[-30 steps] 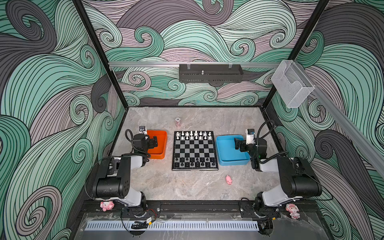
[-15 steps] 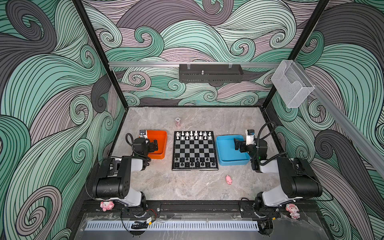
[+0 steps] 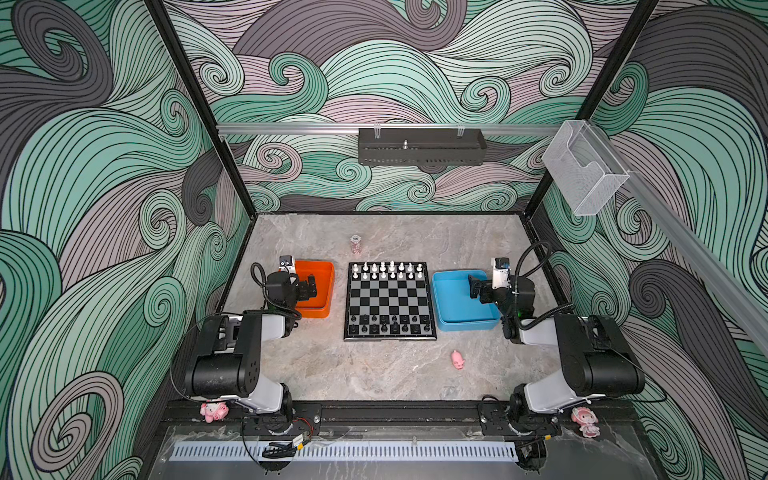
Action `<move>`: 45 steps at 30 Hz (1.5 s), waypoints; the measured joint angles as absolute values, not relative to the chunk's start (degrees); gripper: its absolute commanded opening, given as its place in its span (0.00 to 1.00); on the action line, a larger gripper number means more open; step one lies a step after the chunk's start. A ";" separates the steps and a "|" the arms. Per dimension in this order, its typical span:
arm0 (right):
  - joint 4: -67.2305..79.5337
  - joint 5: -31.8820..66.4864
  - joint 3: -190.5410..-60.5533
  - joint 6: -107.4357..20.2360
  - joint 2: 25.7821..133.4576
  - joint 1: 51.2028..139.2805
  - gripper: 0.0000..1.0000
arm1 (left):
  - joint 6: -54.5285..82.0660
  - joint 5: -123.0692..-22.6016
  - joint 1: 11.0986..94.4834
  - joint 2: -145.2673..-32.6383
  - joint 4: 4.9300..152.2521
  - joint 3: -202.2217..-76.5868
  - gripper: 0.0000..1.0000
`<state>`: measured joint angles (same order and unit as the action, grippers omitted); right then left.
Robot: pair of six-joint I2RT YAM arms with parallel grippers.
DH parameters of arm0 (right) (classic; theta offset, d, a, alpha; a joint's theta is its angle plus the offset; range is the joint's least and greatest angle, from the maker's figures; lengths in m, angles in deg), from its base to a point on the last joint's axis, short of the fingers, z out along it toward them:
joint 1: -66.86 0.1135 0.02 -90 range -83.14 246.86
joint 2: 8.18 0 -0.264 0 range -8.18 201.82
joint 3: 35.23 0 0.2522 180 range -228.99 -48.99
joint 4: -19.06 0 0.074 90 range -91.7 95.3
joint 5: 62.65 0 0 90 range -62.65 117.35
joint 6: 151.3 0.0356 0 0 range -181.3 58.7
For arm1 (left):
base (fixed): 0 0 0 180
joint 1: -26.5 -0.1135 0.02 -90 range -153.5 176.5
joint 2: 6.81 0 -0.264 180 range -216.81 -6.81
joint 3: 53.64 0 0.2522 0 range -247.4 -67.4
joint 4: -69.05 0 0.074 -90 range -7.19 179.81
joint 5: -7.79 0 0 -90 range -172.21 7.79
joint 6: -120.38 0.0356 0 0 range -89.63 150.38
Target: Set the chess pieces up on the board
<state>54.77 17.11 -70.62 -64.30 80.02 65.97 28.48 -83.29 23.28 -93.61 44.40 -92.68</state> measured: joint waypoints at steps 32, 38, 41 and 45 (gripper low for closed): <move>54.73 17.33 -70.73 -64.30 79.98 65.97 0.99 | 28.73 -82.96 23.26 -93.61 44.24 -92.68 0.99; 56.61 17.68 -70.27 -64.15 79.98 66.00 0.99 | 28.68 -83.11 23.26 -93.59 42.69 -90.95 0.99; 57.83 18.78 -68.87 -63.91 79.89 65.97 0.99 | 28.70 -83.00 23.26 -93.64 44.03 -92.00 0.99; 58.01 18.75 -68.83 -63.93 79.91 65.97 0.99 | 28.73 -82.70 23.26 -93.61 43.59 -92.22 0.99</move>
